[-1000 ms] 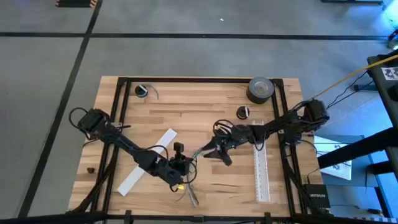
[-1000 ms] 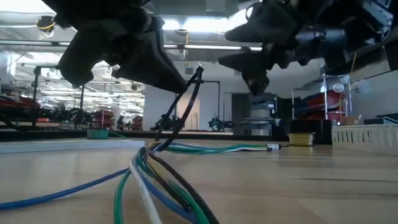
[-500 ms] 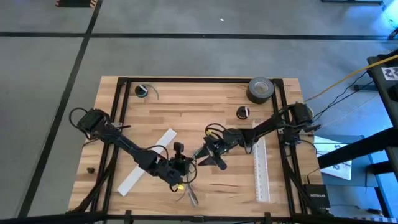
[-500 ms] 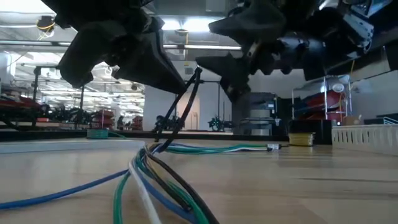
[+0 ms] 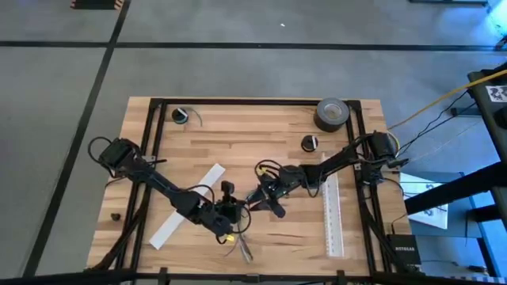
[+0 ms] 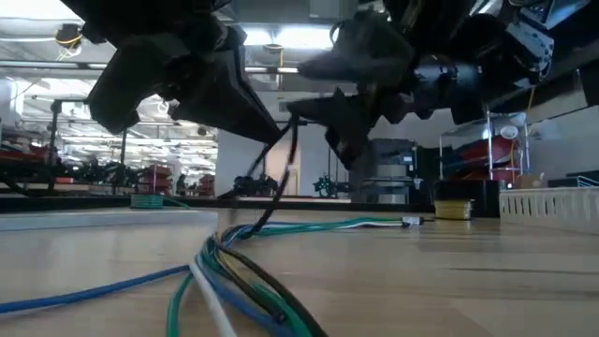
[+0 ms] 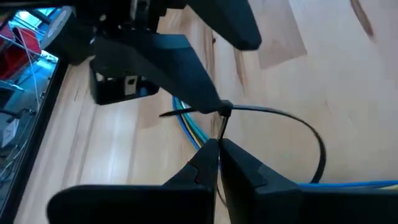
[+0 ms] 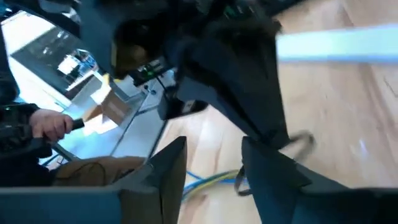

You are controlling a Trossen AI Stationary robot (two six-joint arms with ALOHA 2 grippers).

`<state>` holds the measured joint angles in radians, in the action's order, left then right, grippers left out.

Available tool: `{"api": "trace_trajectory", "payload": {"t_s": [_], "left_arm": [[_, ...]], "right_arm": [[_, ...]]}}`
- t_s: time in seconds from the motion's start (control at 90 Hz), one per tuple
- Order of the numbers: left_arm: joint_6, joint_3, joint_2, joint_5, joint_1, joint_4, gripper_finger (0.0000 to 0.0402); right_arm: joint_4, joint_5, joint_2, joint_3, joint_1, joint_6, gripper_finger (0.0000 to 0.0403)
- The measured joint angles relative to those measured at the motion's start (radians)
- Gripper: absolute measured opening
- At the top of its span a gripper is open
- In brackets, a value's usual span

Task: Ziptie cables
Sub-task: Wrap the cable wires using the black zip tie

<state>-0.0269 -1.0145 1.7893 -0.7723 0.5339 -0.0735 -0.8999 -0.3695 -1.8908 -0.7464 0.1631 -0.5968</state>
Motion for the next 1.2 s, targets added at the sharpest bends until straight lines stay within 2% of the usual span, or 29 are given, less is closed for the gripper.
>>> {"api": "trace_trajectory", "payload": {"t_s": [0.089, 0.189, 0.333, 0.389, 0.489, 0.578, 0.811, 1.2], "left_arm": [[0.000, 0.000, 0.000, 0.000, 0.000, 0.003, 0.0000], [0.001, 0.000, 0.000, -0.001, 0.000, 0.003, 0.0000], [0.001, 0.000, 0.000, -0.001, 0.000, 0.003, 0.0000], [0.001, 0.000, 0.000, -0.001, 0.000, 0.003, 0.0000], [0.001, 0.000, 0.000, -0.001, 0.000, 0.003, 0.0000], [0.001, 0.000, 0.000, -0.001, 0.000, 0.003, 0.0000], [0.001, 0.000, 0.000, -0.001, 0.000, 0.003, 0.0000], [0.001, 0.000, 0.000, -0.001, 0.000, 0.002, 0.0000]], "right_arm": [[0.000, -0.031, 0.006, 0.000, 0.000, -0.003, 0.0152], [0.005, -0.113, 0.030, 0.000, -0.014, -0.005, 0.0173], [0.098, -0.193, 0.080, 0.000, -0.043, 0.000, 0.0203], [0.146, -0.179, 0.088, 0.000, -0.050, 0.017, 0.0210], [0.241, -0.075, 0.086, 0.000, -0.053, 0.058, 0.0213], [0.247, -0.015, 0.060, 0.000, -0.046, 0.083, 0.0213], [0.062, -0.039, 0.042, 0.000, -0.043, 0.073, 0.0213], [0.118, -0.046, 0.040, -0.046, -0.020, 0.083, 0.0213]]}}
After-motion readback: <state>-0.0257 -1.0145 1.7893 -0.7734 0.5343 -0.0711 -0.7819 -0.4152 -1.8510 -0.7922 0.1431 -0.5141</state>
